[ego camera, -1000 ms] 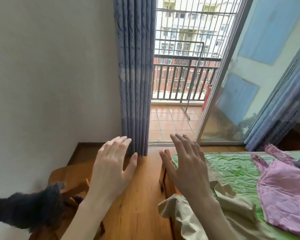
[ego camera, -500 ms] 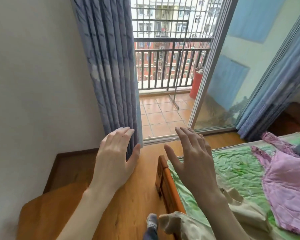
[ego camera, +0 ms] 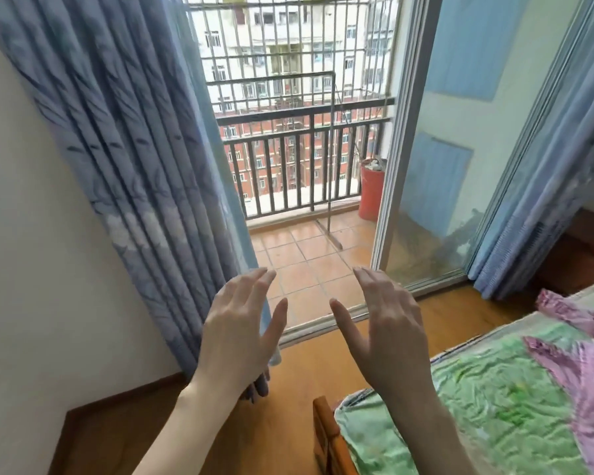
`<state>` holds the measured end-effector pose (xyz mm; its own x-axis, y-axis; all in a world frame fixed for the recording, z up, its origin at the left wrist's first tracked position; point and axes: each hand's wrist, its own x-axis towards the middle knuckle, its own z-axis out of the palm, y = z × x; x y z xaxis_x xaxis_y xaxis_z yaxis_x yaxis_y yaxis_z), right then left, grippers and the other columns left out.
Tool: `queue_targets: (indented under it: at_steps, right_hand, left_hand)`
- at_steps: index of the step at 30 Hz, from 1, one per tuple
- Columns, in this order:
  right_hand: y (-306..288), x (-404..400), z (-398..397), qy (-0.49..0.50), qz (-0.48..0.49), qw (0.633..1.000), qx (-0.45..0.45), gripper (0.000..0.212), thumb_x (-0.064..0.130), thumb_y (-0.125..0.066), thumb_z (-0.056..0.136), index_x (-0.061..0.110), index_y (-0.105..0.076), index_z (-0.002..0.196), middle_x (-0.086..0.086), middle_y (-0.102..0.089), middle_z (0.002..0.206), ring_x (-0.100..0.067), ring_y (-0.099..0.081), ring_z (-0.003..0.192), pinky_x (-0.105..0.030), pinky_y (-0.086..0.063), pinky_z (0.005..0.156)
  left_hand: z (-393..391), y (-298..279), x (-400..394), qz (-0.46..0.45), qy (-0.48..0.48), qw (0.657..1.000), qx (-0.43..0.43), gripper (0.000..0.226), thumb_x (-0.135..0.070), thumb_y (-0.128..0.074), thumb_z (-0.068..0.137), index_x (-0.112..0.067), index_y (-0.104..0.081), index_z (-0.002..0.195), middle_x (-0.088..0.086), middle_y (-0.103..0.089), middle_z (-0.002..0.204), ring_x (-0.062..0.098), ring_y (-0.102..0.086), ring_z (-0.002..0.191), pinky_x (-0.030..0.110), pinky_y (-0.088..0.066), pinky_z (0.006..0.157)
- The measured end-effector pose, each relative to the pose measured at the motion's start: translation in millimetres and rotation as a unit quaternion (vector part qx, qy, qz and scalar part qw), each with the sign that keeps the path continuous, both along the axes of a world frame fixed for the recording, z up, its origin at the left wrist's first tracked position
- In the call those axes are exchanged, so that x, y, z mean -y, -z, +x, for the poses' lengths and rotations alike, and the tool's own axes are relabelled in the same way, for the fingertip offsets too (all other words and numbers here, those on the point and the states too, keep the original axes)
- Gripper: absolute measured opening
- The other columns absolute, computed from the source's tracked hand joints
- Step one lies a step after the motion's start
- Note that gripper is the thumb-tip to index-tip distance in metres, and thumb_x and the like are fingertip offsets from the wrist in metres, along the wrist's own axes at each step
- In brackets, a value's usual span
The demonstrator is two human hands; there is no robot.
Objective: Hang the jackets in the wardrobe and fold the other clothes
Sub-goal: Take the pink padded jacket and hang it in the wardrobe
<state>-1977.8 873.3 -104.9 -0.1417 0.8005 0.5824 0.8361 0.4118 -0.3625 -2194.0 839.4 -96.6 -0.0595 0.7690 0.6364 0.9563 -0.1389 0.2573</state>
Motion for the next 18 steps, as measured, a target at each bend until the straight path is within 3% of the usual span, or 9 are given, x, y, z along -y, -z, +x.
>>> queue_targets:
  at_steps: [12,18]
  right_hand:
    - [13.9,-154.8,-8.8,0.059,-0.047,0.994,0.075,0.065,0.064,-0.041,0.104,0.02,-0.05,0.15,-0.001,-0.053,0.152,-0.021,-0.044,0.145,-0.037,-0.028,0.121]
    - [24.7,-236.4,-13.9,0.138,-0.048,0.987,0.067,0.062,0.061,-0.044,0.103,0.02,-0.051,0.149,-0.002,-0.051,0.154,-0.022,-0.044,0.145,-0.042,-0.031,0.121]
  left_hand:
    - [-20.0,20.8,-182.9,-0.008,0.081,0.996,0.036,0.047,-0.043,-0.051,0.105,-0.013,-0.065,0.138,0.005,-0.064,0.142,0.026,-0.058,0.133,0.05,-0.051,0.106]
    - [-18.7,33.4,-304.2,-0.012,0.165,0.985,0.059,0.045,-0.037,-0.052,0.104,-0.009,-0.063,0.138,0.008,-0.062,0.145,0.028,-0.056,0.135,0.052,-0.05,0.106]
